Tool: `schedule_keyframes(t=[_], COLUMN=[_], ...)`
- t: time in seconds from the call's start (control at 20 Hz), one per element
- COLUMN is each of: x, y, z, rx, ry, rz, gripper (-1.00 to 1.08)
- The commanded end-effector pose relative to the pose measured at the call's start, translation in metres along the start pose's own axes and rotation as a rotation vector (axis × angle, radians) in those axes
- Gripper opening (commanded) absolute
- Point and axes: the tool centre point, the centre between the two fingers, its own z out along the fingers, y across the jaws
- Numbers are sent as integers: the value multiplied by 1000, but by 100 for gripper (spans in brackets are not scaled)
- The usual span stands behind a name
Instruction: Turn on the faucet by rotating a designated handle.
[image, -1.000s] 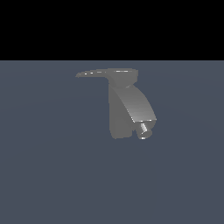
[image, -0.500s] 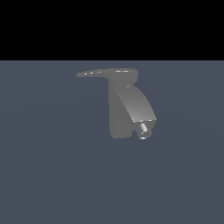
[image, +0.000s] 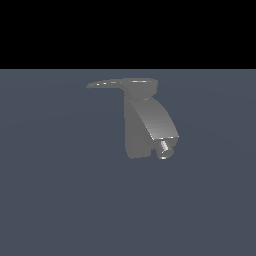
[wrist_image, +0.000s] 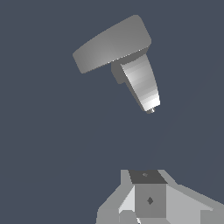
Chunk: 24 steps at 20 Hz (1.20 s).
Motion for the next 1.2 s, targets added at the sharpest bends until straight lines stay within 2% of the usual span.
schedule_keyframes(t=[0.0,0.6,1.15], x=[6,43,88], y=[-11,-60,-94], z=[10,56,98], rx=[0,-1,-2], ry=[-1,-3,-6], rz=[55,316,553], gripper=[-100,-100,-100])
